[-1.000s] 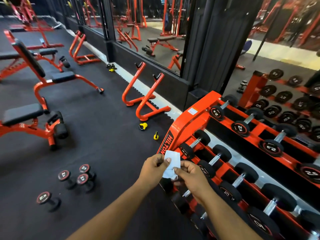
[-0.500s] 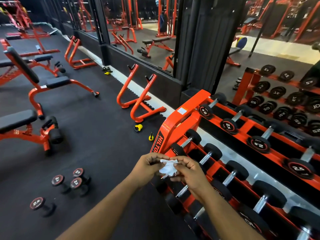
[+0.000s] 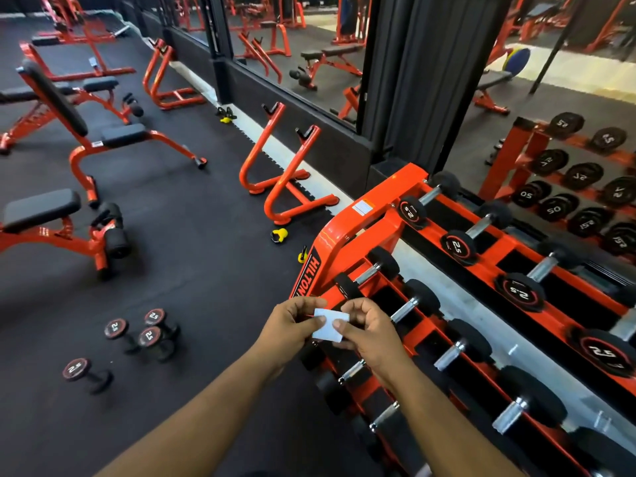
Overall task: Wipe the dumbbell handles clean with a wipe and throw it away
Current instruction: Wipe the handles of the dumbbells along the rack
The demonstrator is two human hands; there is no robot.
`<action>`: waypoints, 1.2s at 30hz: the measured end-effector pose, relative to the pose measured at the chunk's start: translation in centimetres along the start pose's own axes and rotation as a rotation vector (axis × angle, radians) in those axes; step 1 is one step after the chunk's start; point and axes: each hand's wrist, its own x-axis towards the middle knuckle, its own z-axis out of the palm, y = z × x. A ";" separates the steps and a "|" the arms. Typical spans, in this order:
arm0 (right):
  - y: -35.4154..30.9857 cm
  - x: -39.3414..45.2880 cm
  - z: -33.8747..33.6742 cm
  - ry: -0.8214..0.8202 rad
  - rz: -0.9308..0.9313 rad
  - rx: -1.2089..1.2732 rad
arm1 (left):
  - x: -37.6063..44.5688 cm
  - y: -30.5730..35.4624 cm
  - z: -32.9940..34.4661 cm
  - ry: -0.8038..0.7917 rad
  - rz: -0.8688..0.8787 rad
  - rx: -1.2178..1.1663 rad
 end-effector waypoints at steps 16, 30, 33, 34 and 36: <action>3.4 13.3 4.4 0.005 0.064 -0.522 | 13.4 -6.3 -7.7 -0.037 -0.167 0.159; 13.5 28.4 6.6 0.096 0.276 -0.650 | 28.7 -17.2 -12.9 -0.188 -0.335 0.416; 18.2 30.8 5.4 0.150 0.365 -0.557 | 30.3 -21.2 -12.5 -0.182 -0.424 0.276; 19.5 31.3 5.2 0.175 0.403 -0.506 | 30.7 -22.4 -12.5 -0.198 -0.451 0.266; 23.4 32.5 4.2 0.199 0.485 -0.422 | 31.8 -26.2 -11.9 -0.190 -0.494 0.259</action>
